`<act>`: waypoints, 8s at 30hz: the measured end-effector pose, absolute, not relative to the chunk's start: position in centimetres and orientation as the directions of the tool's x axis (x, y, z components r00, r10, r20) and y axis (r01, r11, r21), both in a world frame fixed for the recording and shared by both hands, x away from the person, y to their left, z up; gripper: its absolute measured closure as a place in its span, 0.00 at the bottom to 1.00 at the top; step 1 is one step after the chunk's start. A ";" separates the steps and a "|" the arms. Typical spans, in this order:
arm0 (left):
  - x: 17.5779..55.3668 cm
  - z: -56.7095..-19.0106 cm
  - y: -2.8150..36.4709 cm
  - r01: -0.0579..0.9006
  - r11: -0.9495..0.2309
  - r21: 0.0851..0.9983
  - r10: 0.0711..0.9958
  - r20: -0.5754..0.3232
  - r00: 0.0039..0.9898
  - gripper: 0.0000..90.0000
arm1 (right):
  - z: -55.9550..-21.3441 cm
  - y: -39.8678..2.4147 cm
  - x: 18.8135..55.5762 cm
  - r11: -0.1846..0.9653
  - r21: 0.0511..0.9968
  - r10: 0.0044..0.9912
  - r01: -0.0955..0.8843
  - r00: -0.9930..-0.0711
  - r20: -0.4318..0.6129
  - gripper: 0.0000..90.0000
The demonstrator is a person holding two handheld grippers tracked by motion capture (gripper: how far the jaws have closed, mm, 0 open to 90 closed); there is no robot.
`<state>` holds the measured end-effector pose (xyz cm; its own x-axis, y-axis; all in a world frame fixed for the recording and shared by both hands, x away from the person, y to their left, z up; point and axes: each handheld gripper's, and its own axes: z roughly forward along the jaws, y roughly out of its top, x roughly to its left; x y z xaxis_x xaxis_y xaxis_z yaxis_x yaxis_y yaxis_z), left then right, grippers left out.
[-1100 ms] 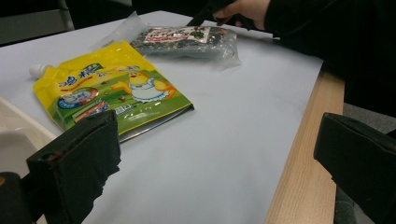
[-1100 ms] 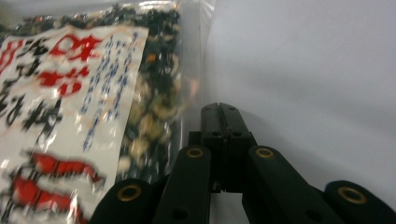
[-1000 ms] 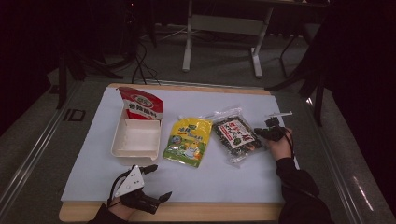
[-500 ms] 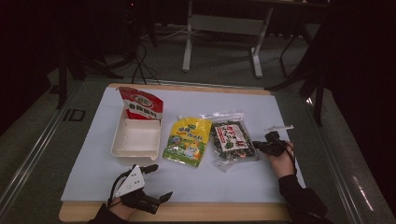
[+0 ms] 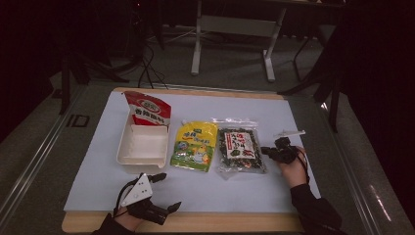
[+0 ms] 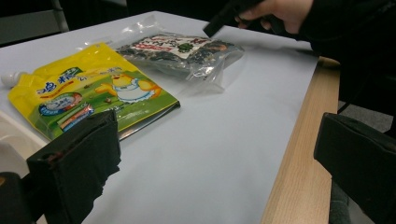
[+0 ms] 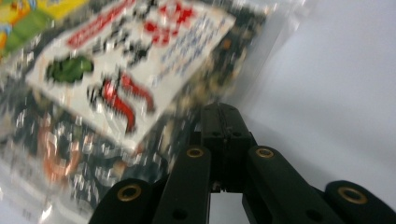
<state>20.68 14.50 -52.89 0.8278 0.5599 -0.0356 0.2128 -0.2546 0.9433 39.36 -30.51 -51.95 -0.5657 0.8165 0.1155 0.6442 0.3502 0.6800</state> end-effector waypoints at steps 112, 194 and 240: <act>21.0 -53.3 14.5 0.233 -0.255 0.938 0.558 -0.054 0.828 0.02 | -48.4 -31.8 43.3 0.366 0.702 0.776 0.611 -0.617 0.132 0.61; 23.2 -50.0 11.5 0.307 -0.275 0.911 0.526 -0.125 0.841 0.03 | -34.0 -24.2 32.4 0.557 0.820 0.452 0.128 -0.875 -0.170 1.00; 24.1 -48.5 12.0 0.270 -0.168 0.948 0.314 -0.208 0.926 0.79 | -28.7 -17.3 27.7 0.528 0.842 0.179 -0.111 -0.954 -0.239 1.00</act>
